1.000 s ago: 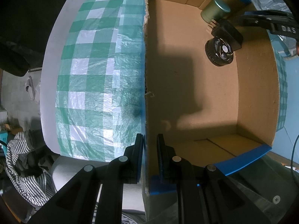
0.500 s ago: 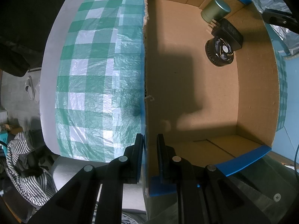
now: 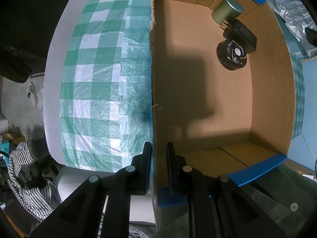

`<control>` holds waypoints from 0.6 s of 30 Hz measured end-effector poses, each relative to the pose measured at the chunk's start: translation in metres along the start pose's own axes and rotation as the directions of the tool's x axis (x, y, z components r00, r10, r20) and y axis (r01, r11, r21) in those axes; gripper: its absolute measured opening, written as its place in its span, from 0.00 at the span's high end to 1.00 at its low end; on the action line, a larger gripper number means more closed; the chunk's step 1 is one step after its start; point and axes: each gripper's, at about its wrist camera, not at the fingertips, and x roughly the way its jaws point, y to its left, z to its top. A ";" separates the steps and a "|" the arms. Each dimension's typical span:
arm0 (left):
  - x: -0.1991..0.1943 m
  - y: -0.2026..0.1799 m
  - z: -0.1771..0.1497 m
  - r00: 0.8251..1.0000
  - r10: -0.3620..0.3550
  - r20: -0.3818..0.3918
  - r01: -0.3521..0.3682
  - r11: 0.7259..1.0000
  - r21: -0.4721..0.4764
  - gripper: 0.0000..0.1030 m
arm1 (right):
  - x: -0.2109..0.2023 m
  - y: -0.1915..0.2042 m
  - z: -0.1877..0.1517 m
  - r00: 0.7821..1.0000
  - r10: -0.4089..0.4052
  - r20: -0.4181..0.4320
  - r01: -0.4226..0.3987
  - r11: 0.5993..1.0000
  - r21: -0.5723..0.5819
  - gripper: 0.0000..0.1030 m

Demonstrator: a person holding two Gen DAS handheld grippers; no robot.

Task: Organize rigid objects
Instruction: 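Move the right gripper back over the white items on the tablecloth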

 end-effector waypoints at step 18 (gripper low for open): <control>0.001 0.001 0.000 1.000 -0.006 -0.001 0.006 1.000 -0.002 0.87 | 0.025 -0.062 -0.078 0.997 0.021 -0.070 -0.008 0.981 0.192 0.31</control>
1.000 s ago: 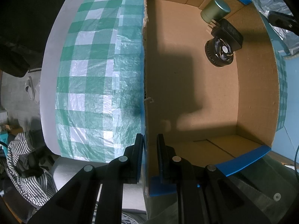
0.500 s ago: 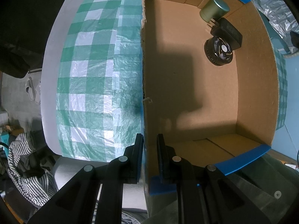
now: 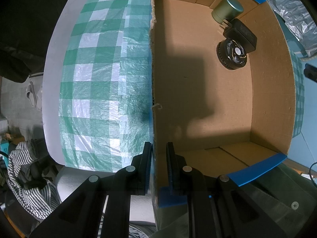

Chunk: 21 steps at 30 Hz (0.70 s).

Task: Organize rigid objects
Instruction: 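Move the right gripper back over the white items on the tablecloth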

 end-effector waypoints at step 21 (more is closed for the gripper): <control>0.001 0.001 -0.002 1.000 0.003 -0.006 -0.003 1.000 -0.003 0.87 | 0.086 -0.082 -0.074 0.986 0.051 -0.157 0.019 0.909 0.416 0.31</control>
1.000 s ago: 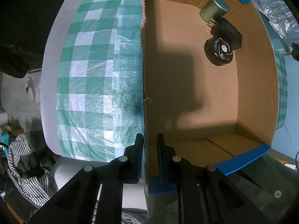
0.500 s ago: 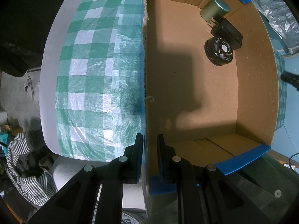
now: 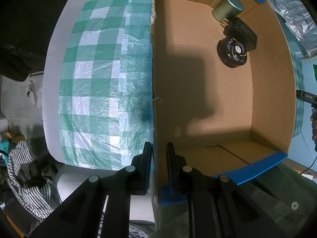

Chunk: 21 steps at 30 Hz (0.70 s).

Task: Organize rigid objects
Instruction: 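Move the right gripper back over the white items on the tablecloth, then grasp the white square charger with the right gripper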

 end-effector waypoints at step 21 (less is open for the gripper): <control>0.001 0.004 0.002 1.000 -0.016 -0.006 0.016 1.000 0.004 0.87 | 0.025 -0.023 -0.032 0.999 -0.020 0.047 0.016 0.995 0.097 0.50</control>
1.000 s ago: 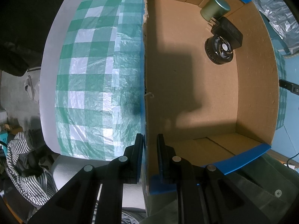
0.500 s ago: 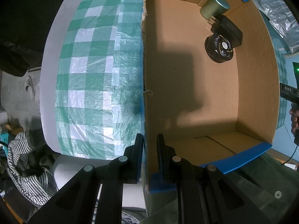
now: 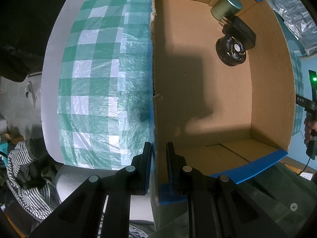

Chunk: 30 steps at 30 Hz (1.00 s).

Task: Organize rigid objects
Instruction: 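Grasp the white square charger with the right gripper, then lift the white charger and carry it over the box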

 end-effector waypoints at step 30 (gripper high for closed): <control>0.001 0.003 0.001 1.000 -0.005 -0.001 0.005 1.000 -0.006 0.86 | -0.068 0.069 0.009 0.999 0.017 0.044 -0.007 0.974 -0.224 0.52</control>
